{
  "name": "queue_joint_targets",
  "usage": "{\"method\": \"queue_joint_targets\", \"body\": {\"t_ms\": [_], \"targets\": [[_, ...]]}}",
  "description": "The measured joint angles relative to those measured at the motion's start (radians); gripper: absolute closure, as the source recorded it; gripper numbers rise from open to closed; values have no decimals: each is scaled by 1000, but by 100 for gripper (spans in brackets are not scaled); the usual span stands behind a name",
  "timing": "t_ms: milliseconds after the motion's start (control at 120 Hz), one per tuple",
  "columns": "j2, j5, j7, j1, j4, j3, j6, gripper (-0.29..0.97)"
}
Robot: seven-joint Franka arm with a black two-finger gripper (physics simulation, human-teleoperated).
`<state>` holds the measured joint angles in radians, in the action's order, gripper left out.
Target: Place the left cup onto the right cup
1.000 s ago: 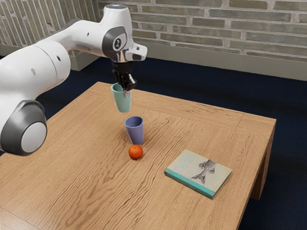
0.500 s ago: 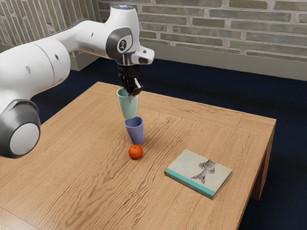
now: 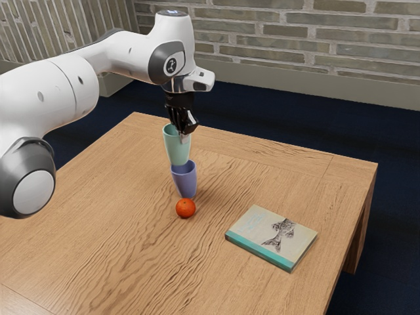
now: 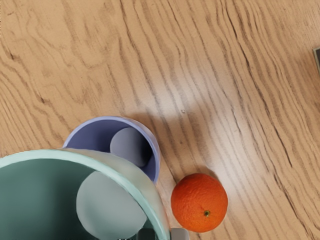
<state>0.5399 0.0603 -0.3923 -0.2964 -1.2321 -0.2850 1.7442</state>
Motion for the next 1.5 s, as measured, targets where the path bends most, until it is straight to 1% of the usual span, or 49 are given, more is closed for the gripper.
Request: {"method": "queue_joint_targets", "body": {"t_ms": [375,758,808,967,1083,1175,1283,1417,1500], "targets": [[65,-4,6,12,60,9,-4,79],[103,-2,9,27,66,16,-1,78],[106,-1,9,28,74,17,-3,72],[105,3,11,28,85,18,-19,37],[94,2,13,28,89,18,-30,22],[54,2,15,21,83,13,-41,14],[-11,2,18,9,43,9,-50,8],[-127,5,21,-20,-91,0,-50,5],[-214,6,27,-58,-188,-32,-49,3]]}}
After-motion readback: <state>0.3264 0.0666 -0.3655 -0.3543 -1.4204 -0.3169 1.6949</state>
